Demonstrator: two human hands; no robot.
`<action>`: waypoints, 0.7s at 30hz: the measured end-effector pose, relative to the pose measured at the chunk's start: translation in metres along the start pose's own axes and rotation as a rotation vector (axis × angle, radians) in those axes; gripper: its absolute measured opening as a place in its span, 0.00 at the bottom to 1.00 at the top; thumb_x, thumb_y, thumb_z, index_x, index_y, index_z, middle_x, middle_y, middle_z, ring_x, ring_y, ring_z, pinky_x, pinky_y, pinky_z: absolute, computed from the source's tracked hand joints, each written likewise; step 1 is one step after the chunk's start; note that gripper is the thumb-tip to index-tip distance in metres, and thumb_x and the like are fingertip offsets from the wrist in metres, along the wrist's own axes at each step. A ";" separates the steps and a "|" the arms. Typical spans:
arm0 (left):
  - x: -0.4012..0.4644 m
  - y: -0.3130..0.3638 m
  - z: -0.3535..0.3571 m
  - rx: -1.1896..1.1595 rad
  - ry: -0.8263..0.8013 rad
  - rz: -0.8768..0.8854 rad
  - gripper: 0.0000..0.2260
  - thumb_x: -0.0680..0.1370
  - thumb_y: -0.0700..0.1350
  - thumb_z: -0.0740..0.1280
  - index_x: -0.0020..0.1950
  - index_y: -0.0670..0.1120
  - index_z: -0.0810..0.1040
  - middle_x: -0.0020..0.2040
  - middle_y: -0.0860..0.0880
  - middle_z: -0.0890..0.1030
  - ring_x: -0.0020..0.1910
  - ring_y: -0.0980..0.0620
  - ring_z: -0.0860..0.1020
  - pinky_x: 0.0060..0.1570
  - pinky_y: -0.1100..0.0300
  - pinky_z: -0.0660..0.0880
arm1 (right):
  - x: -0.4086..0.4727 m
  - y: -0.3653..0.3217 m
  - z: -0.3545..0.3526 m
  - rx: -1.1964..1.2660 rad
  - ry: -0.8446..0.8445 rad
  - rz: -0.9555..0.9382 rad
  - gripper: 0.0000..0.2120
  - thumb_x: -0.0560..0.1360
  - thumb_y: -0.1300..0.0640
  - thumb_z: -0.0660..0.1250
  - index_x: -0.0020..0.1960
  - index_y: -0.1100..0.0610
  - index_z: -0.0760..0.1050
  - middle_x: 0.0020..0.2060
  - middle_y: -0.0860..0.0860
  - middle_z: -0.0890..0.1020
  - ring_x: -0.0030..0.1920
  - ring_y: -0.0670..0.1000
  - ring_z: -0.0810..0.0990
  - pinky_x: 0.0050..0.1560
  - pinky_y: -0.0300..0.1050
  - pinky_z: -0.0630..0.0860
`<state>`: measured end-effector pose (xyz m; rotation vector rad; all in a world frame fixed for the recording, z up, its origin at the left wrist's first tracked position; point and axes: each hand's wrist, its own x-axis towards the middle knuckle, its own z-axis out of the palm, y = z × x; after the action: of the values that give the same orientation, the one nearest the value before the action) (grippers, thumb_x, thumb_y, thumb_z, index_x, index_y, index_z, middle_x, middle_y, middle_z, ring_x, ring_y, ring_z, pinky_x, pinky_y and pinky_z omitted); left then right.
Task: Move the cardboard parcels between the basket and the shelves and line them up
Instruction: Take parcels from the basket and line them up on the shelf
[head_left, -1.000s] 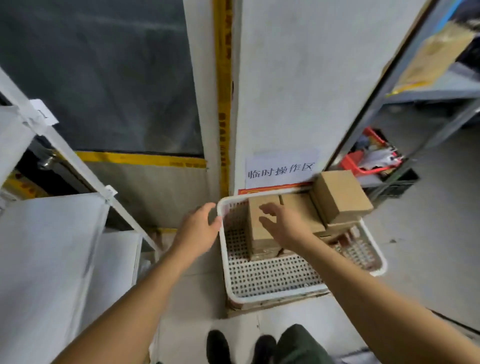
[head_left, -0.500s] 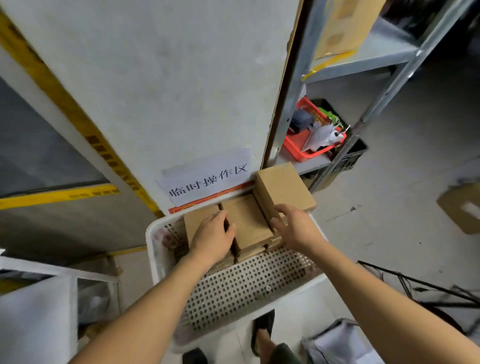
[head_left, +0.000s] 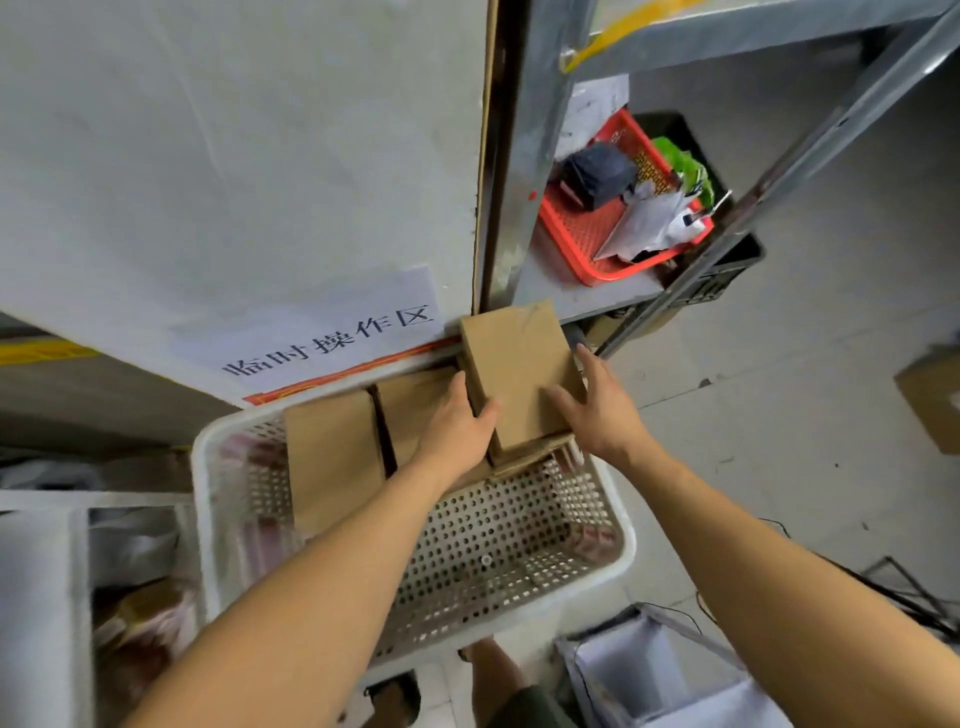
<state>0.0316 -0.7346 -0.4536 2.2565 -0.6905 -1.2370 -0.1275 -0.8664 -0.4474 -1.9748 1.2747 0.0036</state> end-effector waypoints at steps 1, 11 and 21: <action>0.004 0.001 0.003 -0.014 -0.010 -0.016 0.37 0.83 0.65 0.59 0.86 0.51 0.49 0.84 0.49 0.61 0.81 0.45 0.63 0.77 0.49 0.62 | 0.005 0.001 0.000 0.028 -0.014 0.023 0.39 0.81 0.44 0.70 0.84 0.56 0.57 0.80 0.56 0.67 0.78 0.57 0.68 0.76 0.50 0.66; 0.009 -0.014 0.014 -0.072 -0.114 0.045 0.33 0.84 0.67 0.55 0.85 0.57 0.50 0.80 0.49 0.68 0.76 0.45 0.70 0.74 0.51 0.66 | 0.001 0.008 0.017 0.538 -0.059 0.113 0.22 0.83 0.47 0.70 0.74 0.47 0.71 0.65 0.49 0.82 0.63 0.52 0.82 0.66 0.59 0.80; -0.050 -0.053 -0.032 -0.459 0.005 0.149 0.42 0.75 0.60 0.76 0.83 0.62 0.56 0.77 0.54 0.70 0.71 0.54 0.71 0.71 0.53 0.70 | -0.071 -0.020 0.047 0.847 -0.089 0.165 0.24 0.81 0.46 0.71 0.74 0.51 0.74 0.64 0.51 0.84 0.64 0.56 0.83 0.65 0.62 0.81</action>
<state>0.0466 -0.6579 -0.4393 1.7991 -0.4994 -1.1765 -0.1297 -0.7792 -0.4410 -1.1300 1.1189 -0.3133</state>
